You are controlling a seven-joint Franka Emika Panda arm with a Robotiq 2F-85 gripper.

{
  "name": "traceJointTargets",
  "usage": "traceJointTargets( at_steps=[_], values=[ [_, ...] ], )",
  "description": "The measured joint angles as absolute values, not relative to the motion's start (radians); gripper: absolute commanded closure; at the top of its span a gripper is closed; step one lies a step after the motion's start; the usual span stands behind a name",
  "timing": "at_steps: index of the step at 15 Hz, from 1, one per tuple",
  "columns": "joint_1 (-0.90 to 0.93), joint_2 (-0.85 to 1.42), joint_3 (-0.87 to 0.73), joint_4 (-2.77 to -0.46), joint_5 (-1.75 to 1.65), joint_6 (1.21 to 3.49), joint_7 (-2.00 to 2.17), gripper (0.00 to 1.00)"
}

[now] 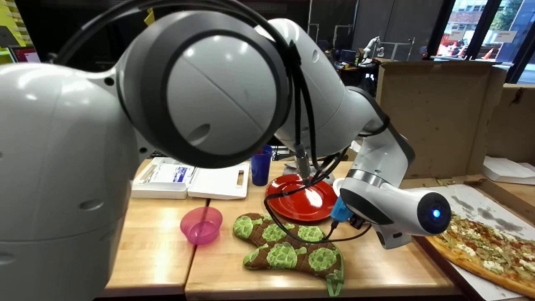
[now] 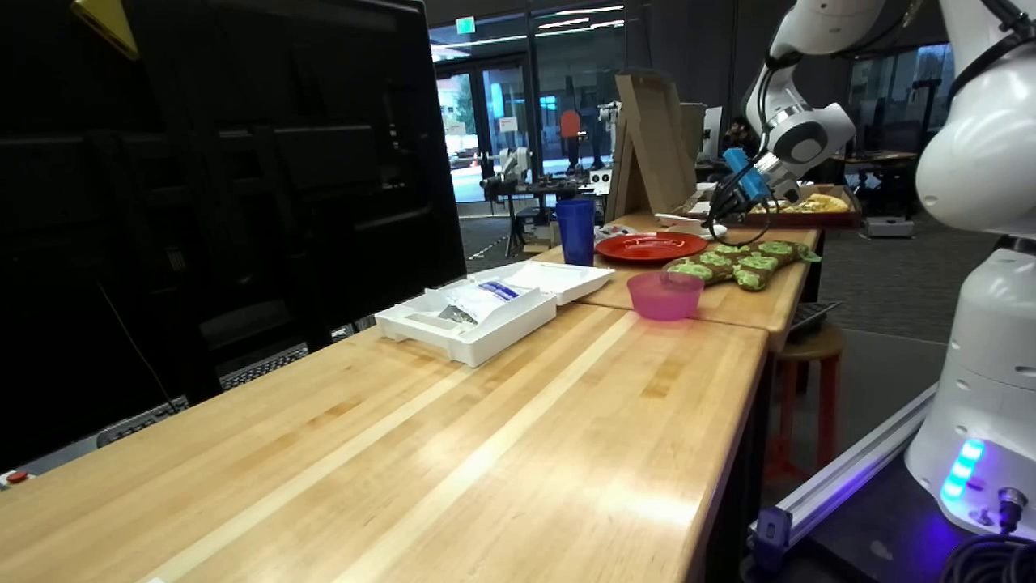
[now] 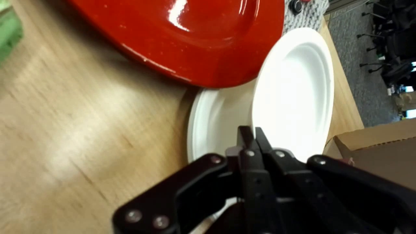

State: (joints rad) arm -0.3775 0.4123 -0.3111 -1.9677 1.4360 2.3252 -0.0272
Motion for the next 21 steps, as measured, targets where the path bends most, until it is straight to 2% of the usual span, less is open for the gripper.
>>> traceJointTargets(
  at_steps=[9, 10, 11, 13, 21],
  values=[
    [-0.407, 0.443, -0.319, -1.954, 1.436, 2.332, -0.022, 0.99],
    [-0.409, 0.444, -0.319, -1.954, 1.436, 2.332, -0.021, 0.72],
    [-0.411, 0.444, -0.319, -1.953, 1.436, 2.332, -0.021, 0.71],
    [-0.414, 0.444, -0.320, -1.953, 1.436, 2.332, -0.021, 0.62],
    [-0.425, 0.443, -0.320, -1.945, 1.438, 2.332, -0.021, 0.09]
  ],
)
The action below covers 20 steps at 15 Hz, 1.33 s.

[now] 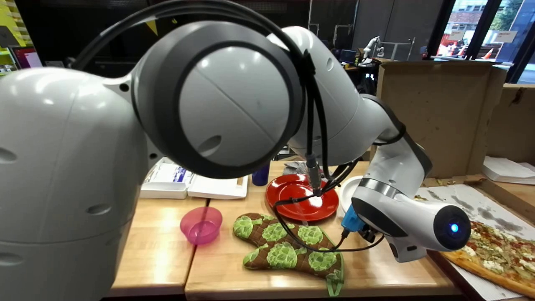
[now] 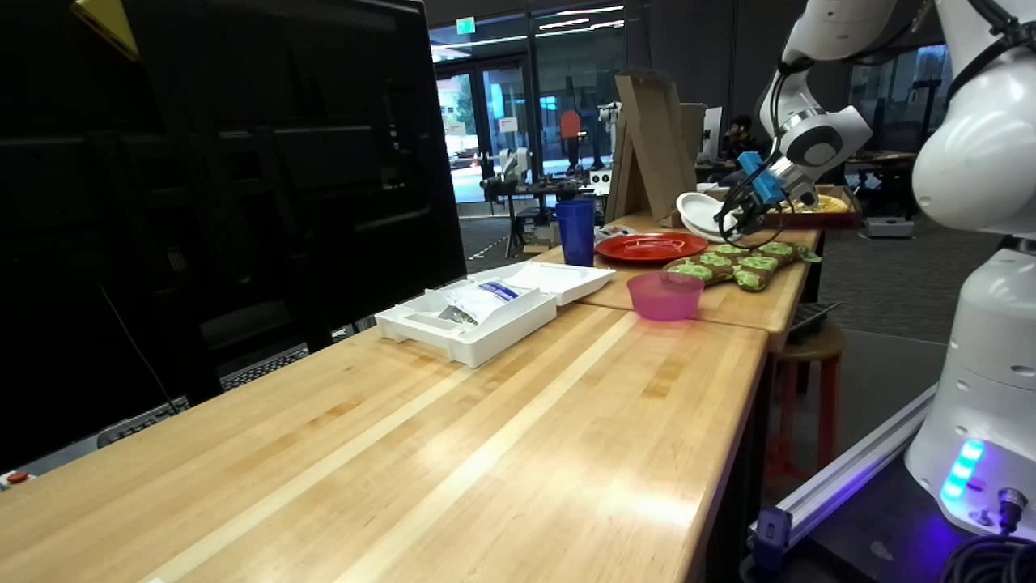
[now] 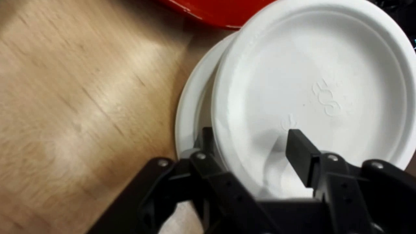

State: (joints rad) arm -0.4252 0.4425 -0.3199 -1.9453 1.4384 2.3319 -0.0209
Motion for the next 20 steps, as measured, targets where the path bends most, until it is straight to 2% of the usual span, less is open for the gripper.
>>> traceJointTargets(
  at_steps=[1, 2, 11, 20],
  values=[
    [-0.426, 0.442, -0.320, -1.944, 1.439, 2.332, -0.021, 0.02],
    [-0.427, 0.441, -0.321, -1.943, 1.440, 2.332, -0.021, 0.00],
    [-0.429, 0.414, -0.322, -1.948, 1.464, 2.332, -0.035, 0.00],
    [-0.387, 0.287, -0.322, -2.013, 1.463, 2.394, -0.037, 0.00]
  ],
)
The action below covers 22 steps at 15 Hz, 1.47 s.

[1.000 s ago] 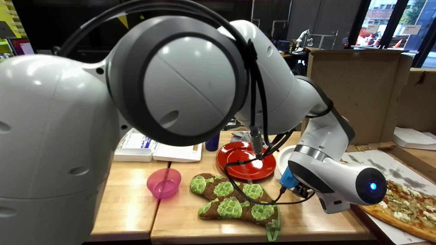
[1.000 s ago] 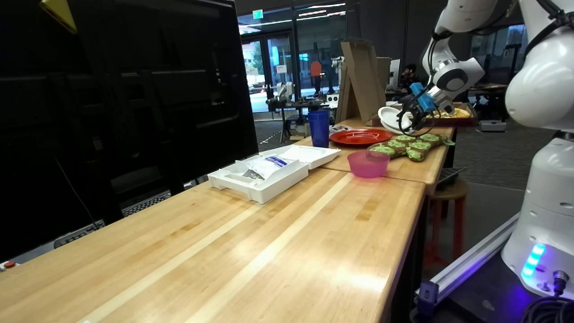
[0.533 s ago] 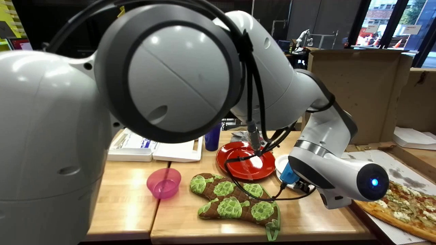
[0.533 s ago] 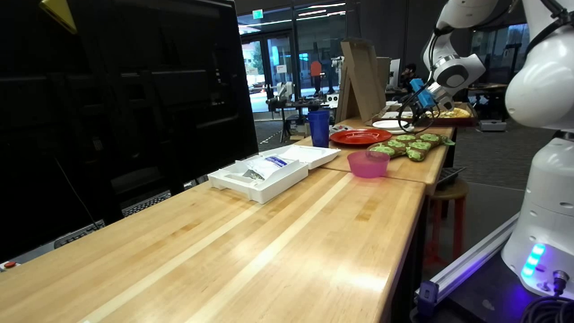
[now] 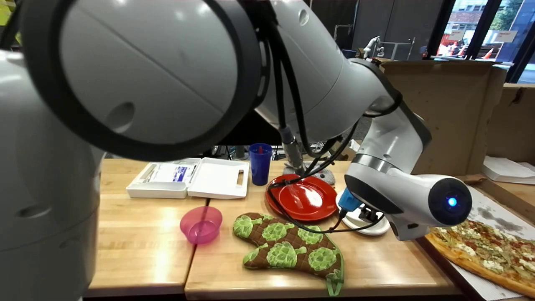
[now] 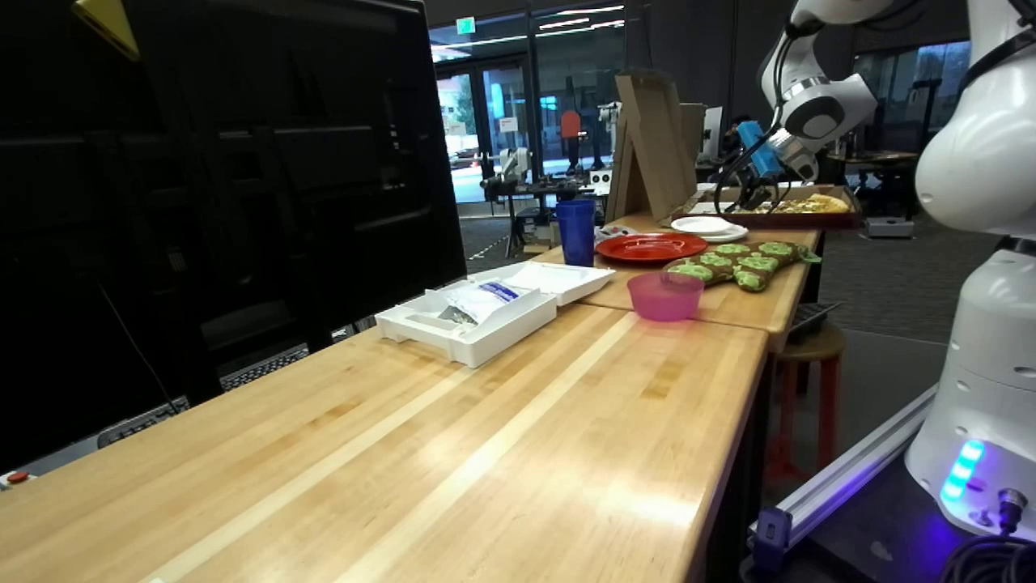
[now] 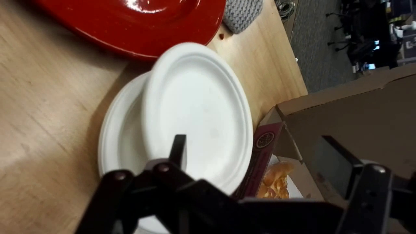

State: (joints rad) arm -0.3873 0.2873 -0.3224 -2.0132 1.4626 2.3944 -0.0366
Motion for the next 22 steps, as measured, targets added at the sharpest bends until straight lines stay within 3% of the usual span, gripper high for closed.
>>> traceJointTargets(
  at_steps=[9, 22],
  values=[
    [-0.393, 0.188, -0.338, -2.158, 1.435, 2.387, -0.055, 0.00],
    [-0.327, -0.080, -0.321, -2.352, 1.068, 2.432, -0.062, 0.00]
  ],
)
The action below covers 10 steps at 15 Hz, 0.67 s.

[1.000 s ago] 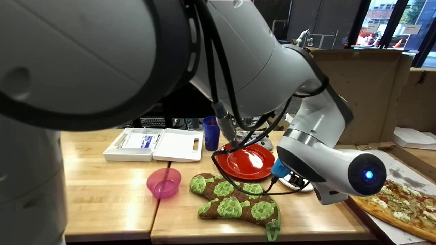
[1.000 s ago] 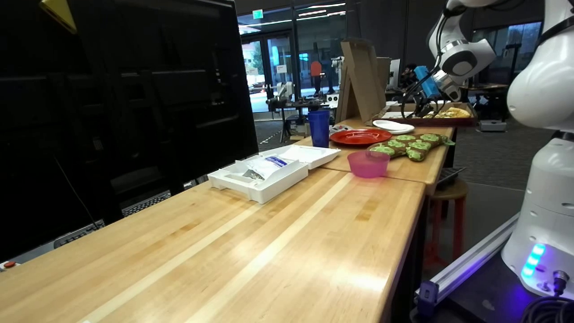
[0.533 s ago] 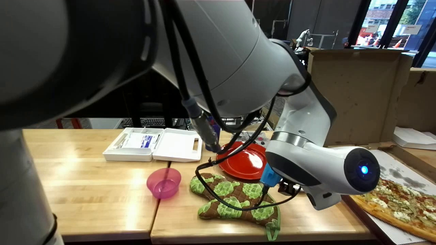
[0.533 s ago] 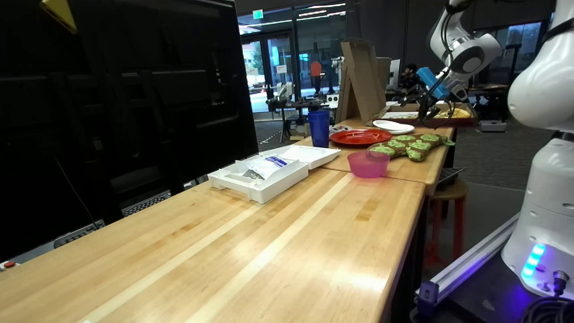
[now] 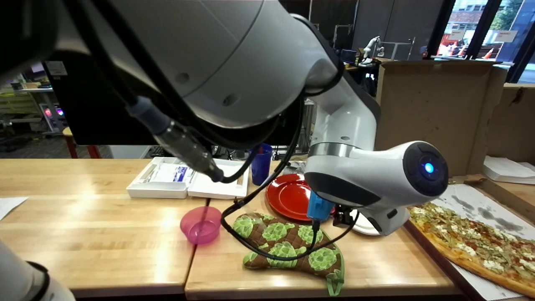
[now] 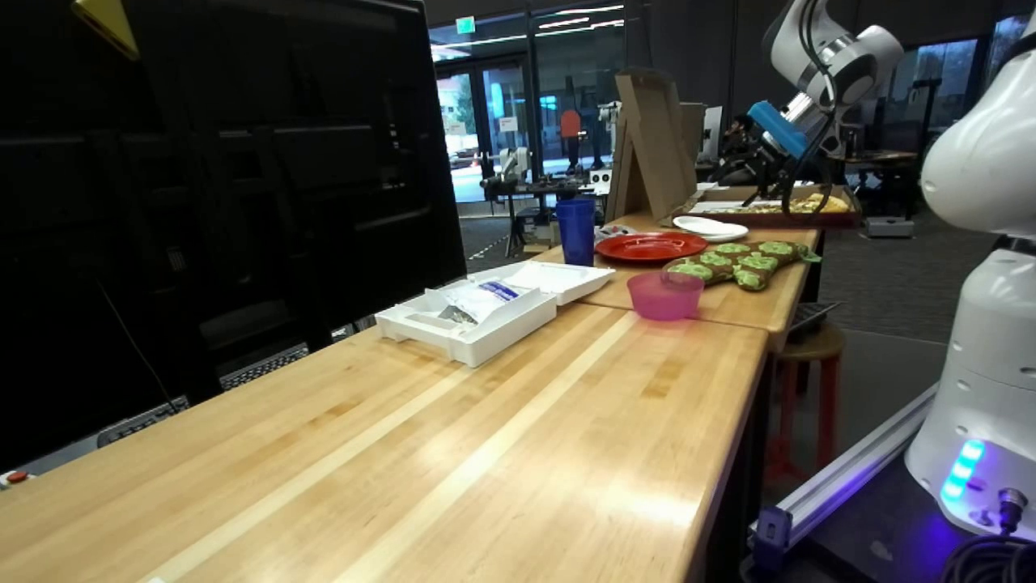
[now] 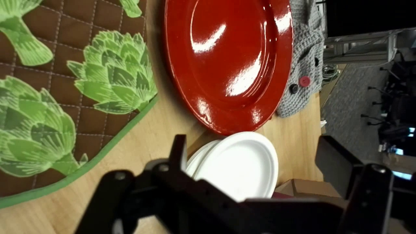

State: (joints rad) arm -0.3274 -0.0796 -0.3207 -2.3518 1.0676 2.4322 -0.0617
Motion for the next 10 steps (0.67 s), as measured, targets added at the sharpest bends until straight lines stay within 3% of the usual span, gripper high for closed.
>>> traceJointTargets(
  at_steps=[6, 10],
  values=[
    [-0.289, -0.191, -0.243, -2.464, 0.934, 2.576, -0.029, 0.00],
    [-0.248, -0.231, -0.159, -2.550, 0.891, 2.812, 0.040, 0.00]
  ],
)
